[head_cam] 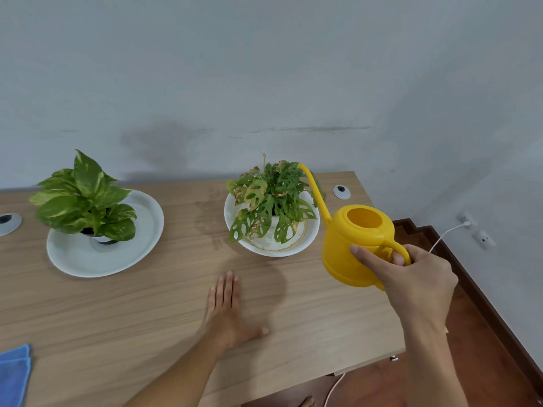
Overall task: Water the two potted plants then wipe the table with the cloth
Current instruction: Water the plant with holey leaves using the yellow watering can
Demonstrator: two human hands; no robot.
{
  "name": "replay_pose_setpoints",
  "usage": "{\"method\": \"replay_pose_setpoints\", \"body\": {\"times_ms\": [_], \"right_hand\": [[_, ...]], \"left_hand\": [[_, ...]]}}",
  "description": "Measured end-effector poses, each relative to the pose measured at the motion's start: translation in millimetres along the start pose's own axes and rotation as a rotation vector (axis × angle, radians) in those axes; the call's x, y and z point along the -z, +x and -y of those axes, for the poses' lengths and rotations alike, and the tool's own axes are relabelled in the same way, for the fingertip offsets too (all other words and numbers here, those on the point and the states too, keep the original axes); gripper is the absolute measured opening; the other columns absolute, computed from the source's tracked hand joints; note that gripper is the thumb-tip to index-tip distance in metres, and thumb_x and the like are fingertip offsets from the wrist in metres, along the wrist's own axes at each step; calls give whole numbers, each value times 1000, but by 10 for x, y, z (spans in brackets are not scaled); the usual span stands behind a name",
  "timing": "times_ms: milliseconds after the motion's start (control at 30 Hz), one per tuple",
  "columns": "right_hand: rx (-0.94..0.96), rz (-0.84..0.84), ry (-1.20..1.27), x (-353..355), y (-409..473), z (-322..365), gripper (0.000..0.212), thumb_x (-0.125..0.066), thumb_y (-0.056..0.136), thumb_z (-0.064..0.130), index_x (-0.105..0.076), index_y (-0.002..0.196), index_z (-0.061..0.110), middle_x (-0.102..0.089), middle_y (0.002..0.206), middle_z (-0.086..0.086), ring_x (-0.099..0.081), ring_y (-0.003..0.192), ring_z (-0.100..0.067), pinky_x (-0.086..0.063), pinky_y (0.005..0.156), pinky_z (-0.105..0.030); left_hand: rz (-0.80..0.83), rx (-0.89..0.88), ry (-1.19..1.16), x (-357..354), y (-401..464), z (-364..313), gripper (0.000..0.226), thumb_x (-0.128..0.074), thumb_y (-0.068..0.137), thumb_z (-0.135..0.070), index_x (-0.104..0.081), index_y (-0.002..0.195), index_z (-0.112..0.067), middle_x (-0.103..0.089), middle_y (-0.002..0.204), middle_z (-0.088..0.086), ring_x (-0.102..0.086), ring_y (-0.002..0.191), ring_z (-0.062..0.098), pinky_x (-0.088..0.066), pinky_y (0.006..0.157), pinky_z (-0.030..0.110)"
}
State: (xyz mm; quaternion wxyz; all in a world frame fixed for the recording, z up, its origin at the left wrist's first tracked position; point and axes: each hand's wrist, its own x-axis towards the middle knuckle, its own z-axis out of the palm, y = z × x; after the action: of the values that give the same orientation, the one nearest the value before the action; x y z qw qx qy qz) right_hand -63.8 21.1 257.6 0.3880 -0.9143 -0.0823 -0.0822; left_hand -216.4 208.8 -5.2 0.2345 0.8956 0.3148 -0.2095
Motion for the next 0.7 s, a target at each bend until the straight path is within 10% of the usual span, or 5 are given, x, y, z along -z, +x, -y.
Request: {"method": "replay_pose_setpoints", "body": {"times_ms": [700], "right_hand": [[57, 49, 25, 132, -222, 52, 59, -90, 54, 50, -40, 46, 19, -44, 46, -2, -43, 50, -19, -41, 52, -32]], "left_hand": [[0, -11, 4, -17, 22, 15, 148, -46, 58, -97, 40, 145, -13, 51, 150, 3, 47, 139, 21, 23, 120, 44]]}}
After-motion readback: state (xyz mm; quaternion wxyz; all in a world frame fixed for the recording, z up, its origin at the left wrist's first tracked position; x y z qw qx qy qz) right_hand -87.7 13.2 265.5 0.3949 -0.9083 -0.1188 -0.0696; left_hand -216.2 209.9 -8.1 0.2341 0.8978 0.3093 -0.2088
